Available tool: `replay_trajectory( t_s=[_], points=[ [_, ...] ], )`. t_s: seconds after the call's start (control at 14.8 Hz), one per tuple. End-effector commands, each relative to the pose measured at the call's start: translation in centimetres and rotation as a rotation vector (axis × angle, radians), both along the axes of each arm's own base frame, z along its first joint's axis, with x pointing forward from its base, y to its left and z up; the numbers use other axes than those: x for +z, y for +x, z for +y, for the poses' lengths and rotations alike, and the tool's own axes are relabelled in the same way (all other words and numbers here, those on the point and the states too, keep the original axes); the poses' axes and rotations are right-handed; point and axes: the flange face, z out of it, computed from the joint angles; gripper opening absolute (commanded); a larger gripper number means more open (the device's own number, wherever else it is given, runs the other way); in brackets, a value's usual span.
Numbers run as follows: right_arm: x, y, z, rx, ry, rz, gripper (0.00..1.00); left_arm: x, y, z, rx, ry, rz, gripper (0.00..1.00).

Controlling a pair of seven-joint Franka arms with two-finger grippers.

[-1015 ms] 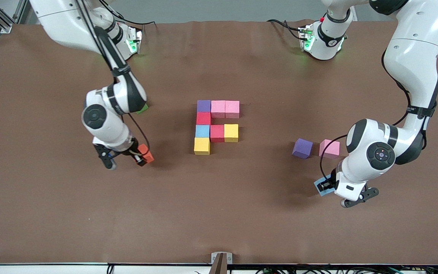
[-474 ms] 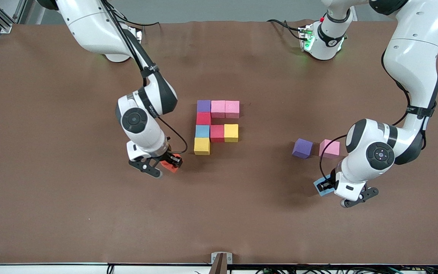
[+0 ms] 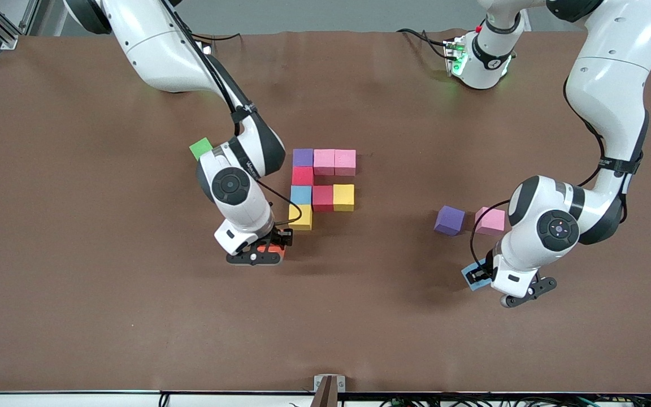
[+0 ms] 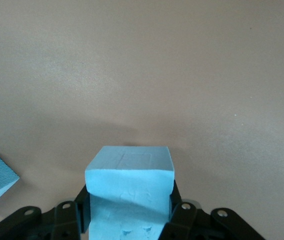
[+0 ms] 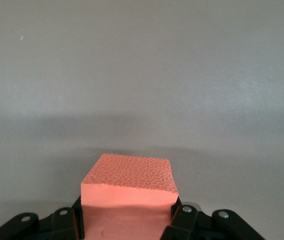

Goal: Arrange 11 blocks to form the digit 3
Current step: 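Carry the orange block toward the row with the right gripper, then lower the orange block beside the yellow block with the right gripper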

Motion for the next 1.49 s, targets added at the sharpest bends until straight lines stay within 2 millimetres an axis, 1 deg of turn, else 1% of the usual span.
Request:
replay_trajectory(
  t_s=[0.0, 0.14, 0.27, 0.41, 0.47, 0.68, 0.88, 1.01, 1.42],
  points=[
    [0.0, 1.5, 1.6, 0.064, -0.025, -0.003, 0.00, 0.3, 0.1, -0.2, 0.011, 0.003, 0.001, 0.51],
    [-0.7, 1.5, 2.0, 0.070, -0.024, -0.003, 0.00, 0.3, 0.1, -0.1, 0.012, 0.004, 0.001, 0.51],
    [-2.1, 1.1, 2.6, 0.082, -0.030, 0.006, 0.00, 0.4, 0.1, 0.0, 0.012, 0.005, 0.000, 0.51],
    [-3.5, 0.7, 3.9, 0.094, -0.032, 0.013, 0.00, 0.4, 0.1, -0.1, 0.012, 0.004, 0.000, 0.51],
    [-4.0, 0.8, 4.0, 0.091, -0.032, 0.017, 0.00, 0.5, 0.1, -0.1, 0.012, 0.004, -0.002, 0.51],
    [-4.4, 0.8, 4.3, 0.090, -0.028, 0.017, 0.00, 0.5, 0.1, 0.0, 0.013, 0.005, -0.002, 0.51],
    [-5.1, 0.1, 5.2, 0.079, -0.030, 0.027, 0.00, 0.4, 0.1, 0.0, 0.013, 0.005, 0.000, 0.51],
    [-5.2, -0.1, 5.4, 0.079, -0.032, 0.031, 0.00, 0.4, 0.1, 0.0, 0.013, 0.004, 0.000, 0.51],
    [-5.6, -0.3, 5.5, 0.076, -0.033, 0.037, 0.00, 0.4, 0.1, 0.0, 0.012, 0.005, 0.000, 0.51]
  ],
)
